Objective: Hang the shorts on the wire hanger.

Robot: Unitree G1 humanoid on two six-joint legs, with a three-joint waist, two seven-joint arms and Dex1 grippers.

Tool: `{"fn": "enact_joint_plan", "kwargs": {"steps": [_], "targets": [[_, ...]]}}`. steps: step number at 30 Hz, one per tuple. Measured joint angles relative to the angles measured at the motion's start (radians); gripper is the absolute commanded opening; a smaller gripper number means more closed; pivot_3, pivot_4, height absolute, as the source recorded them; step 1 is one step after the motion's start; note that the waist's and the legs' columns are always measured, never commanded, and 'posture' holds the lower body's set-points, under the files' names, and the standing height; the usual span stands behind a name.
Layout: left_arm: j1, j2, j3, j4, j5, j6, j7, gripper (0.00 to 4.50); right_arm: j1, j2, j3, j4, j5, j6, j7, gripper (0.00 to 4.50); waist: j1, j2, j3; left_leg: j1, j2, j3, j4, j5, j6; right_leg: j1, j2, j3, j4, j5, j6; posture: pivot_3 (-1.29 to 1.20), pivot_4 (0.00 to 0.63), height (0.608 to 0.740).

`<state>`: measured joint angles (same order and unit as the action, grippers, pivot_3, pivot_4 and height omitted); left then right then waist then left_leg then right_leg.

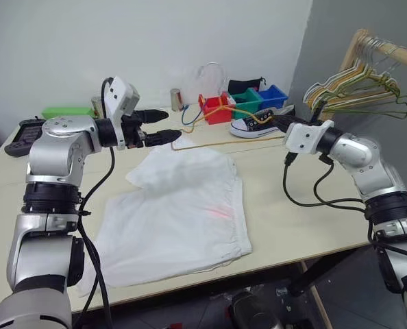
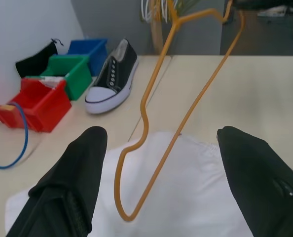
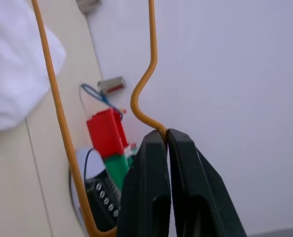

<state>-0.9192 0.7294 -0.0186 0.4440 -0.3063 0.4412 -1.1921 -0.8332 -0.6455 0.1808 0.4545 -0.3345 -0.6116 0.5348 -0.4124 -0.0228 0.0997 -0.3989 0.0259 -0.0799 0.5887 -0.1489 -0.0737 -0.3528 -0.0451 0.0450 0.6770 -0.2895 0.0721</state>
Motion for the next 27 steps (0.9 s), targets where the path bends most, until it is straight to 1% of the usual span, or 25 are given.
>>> {"fn": "enact_joint_plan", "kwargs": {"steps": [6, 12, 19, 23, 27], "targets": [[-0.025, 0.001, -0.072, 0.078, 0.071, -0.104, -0.098, 3.78, -0.003, 0.028, 0.013, -0.079, -0.014, -0.019, -0.016, 0.04, -0.001, 0.0, 0.0, 0.0, 0.0, 0.0, 0.0, 0.0, 0.0, 0.0, 0.0, 0.0, 0.0, 0.0, 0.0, -0.31, 0.015, 0.74], [-0.023, 0.001, -0.114, 0.084, 0.121, -0.155, -0.154, 3.78, -0.031, 0.032, 0.027, -0.097, -0.067, -0.04, -0.046, 0.04, -0.001, 0.0, 0.0, 0.0, 0.0, 0.0, 0.0, 0.0, 0.0, 0.0, 0.0, 0.0, 0.001, 0.0, 0.0, -0.31, 0.018, 0.74], [-0.024, 0.001, -0.119, 0.151, 0.174, -0.21, -0.125, 2.56, -0.043, 0.032, 0.043, -0.099, -0.09, -0.076, -0.059, 0.0, -0.001, 0.0, 0.0, 0.001, 0.0, 0.0, 0.0, 0.0, 0.0, 0.0, 0.0, 0.0, 0.001, 0.0, 0.0, -0.3, 0.01, 0.74], [-0.024, 0.001, -0.101, 0.158, 0.176, -0.21, -0.107, 2.37, -0.043, 0.034, 0.048, -0.099, -0.098, -0.08, -0.059, 0.0, -0.001, 0.0, 0.0, 0.0, 0.0, 0.0, 0.0, 0.0, 0.0, 0.0, 0.0, 0.0, 0.001, 0.0, 0.0, -0.3, 0.004, 0.74], [-0.024, 0.001, -0.092, 0.158, 0.183, -0.214, -0.091, 2.3, -0.043, 0.039, 0.049, -0.099, -0.098, -0.079, -0.059, 0.0, -0.001, 0.0, 0.0, 0.001, 0.0, 0.0, 0.0, 0.0, 0.0, 0.0, 0.0, 0.0, 0.001, 0.0, 0.0, -0.29, 0.0, 0.74]]}}
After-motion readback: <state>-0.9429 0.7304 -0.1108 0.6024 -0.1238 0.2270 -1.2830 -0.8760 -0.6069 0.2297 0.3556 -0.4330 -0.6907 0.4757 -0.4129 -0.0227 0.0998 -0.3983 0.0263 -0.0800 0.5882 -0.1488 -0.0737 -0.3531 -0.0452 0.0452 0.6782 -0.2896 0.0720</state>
